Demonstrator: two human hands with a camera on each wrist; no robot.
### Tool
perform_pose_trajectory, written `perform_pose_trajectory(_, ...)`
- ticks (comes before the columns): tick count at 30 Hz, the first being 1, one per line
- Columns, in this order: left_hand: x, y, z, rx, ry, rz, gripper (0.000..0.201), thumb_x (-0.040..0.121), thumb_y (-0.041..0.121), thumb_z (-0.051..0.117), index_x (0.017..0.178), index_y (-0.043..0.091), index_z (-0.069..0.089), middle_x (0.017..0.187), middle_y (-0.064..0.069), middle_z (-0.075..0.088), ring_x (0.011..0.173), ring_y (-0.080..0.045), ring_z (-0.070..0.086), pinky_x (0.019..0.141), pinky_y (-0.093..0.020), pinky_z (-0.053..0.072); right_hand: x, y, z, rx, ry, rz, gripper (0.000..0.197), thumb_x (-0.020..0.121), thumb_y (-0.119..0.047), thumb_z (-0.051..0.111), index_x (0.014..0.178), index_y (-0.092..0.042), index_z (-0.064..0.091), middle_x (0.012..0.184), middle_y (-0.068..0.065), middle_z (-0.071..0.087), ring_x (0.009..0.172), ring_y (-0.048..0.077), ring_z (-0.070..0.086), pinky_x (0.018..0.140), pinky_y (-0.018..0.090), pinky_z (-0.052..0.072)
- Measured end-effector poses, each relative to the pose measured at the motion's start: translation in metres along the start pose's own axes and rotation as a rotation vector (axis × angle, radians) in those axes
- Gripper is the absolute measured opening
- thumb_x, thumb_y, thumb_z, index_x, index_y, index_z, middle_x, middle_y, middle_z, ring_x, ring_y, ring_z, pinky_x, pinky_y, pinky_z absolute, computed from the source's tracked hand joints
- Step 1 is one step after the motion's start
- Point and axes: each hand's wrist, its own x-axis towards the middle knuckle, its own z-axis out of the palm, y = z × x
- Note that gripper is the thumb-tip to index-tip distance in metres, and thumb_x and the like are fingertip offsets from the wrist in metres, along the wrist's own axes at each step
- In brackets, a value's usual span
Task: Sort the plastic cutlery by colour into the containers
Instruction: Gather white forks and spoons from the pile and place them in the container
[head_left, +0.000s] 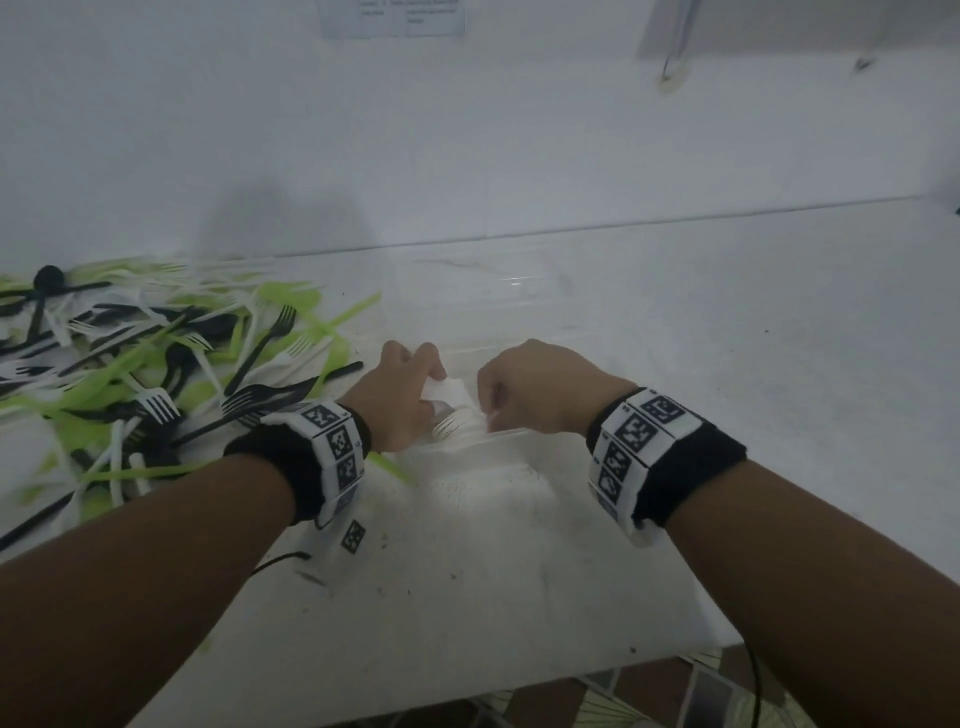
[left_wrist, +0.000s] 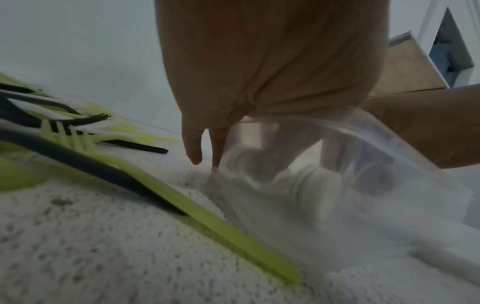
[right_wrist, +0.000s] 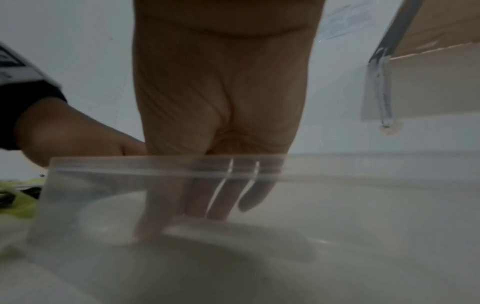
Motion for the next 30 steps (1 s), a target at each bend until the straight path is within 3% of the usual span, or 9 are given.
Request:
perform_pose_trajectory(4,0.0,-0.004,-0.005,-0.11,-0.047,-0.03,0.029,0.1,0.027,0.059,0.126,0.021,0.048,0.128,-0.004,0.034,0.094,-0.018,0.054,0.079,-0.028,0.04,0.007,-0.011,0.006,0.004,0.021,-0.017,0.011,0.083,-0.035,0.081,0.085,-0.026,0.075,0.086,-0.014,0.061,0.084,0.013,0.06,0.08,0.029,0.051)
perform_pose_trajectory(7,0.001,-0.008,-0.006,-0.079,-0.099,-0.021,0.015,0.101,0.019,0.055,0.116,0.017,0.052,0.133,-0.005,0.038,0.121,-0.025,0.043,0.1,-0.033,0.039,0.009,-0.013,0.007,0.022,0.038,0.001,0.014,0.082,-0.038,0.082,0.086,-0.026,0.075,0.09,-0.012,0.064,0.086,0.014,0.06,0.079,0.031,0.052)
perform_pose_trajectory(10,0.0,-0.008,-0.01,-0.098,-0.151,-0.078,0.059,0.084,0.042,0.077,0.13,0.029,0.044,0.13,0.002,0.031,0.114,-0.022,0.049,0.1,-0.038,0.045,0.012,-0.015,0.008,0.01,0.041,0.004,0.02,0.079,-0.04,0.082,0.079,-0.025,0.068,0.084,-0.01,0.068,0.08,0.015,0.063,0.075,0.031,0.054)
perform_pose_trajectory(12,-0.001,-0.009,-0.012,-0.015,-0.187,-0.057,0.075,0.078,0.046,0.082,0.135,0.03,0.037,0.131,0.001,0.029,0.109,-0.022,0.051,0.097,-0.04,0.049,0.015,-0.018,0.008,0.003,0.047,0.001,0.026,0.076,-0.041,0.084,0.075,-0.024,0.064,0.081,-0.009,0.067,0.076,0.013,0.061,0.069,0.03,0.05)
perform_pose_trajectory(16,0.002,-0.006,-0.009,0.016,-0.167,-0.084,0.068,0.08,0.032,0.079,0.132,0.03,0.036,0.131,-0.004,0.029,0.099,-0.028,0.056,0.086,-0.041,0.053,0.014,-0.017,0.008,0.027,0.058,-0.009,0.028,0.075,-0.043,0.085,0.079,-0.022,0.067,0.081,-0.009,0.068,0.076,0.011,0.06,0.067,0.028,0.046)
perform_pose_trajectory(22,0.003,-0.005,-0.003,0.001,-0.148,-0.134,0.061,0.078,0.033,0.075,0.124,0.035,0.035,0.13,-0.004,0.029,0.099,-0.032,0.057,0.089,-0.047,0.054,0.006,0.001,0.0,0.084,-0.036,-0.034,0.023,0.078,-0.029,0.087,0.095,-0.028,0.072,0.093,-0.014,0.067,0.088,0.01,0.063,0.081,0.028,0.052)
perform_pose_trajectory(24,0.003,-0.005,-0.004,0.016,-0.149,-0.138,0.061,0.077,0.036,0.074,0.123,0.037,0.034,0.131,-0.004,0.029,0.102,-0.032,0.057,0.091,-0.047,0.054,0.006,0.009,-0.001,0.099,-0.042,-0.006,0.021,0.077,-0.025,0.088,0.091,-0.03,0.072,0.092,-0.014,0.067,0.088,0.011,0.063,0.082,0.03,0.054)
perform_pose_trajectory(27,0.003,-0.004,-0.004,0.068,-0.139,-0.138,0.063,0.075,0.043,0.075,0.122,0.039,0.033,0.131,-0.004,0.031,0.103,-0.034,0.056,0.094,-0.046,0.051,0.005,0.011,0.003,0.095,0.013,0.029,0.02,0.075,-0.027,0.088,0.078,-0.028,0.068,0.086,-0.014,0.068,0.083,0.01,0.063,0.077,0.03,0.054)
perform_pose_trajectory(30,0.003,-0.001,-0.002,0.107,-0.115,-0.135,0.067,0.077,0.047,0.078,0.126,0.035,0.035,0.131,-0.004,0.032,0.104,-0.033,0.056,0.097,-0.045,0.048,0.007,0.006,0.003,-0.002,0.039,0.017,0.021,0.075,-0.032,0.085,0.08,-0.024,0.067,0.083,-0.012,0.067,0.079,0.009,0.061,0.067,0.023,0.045)
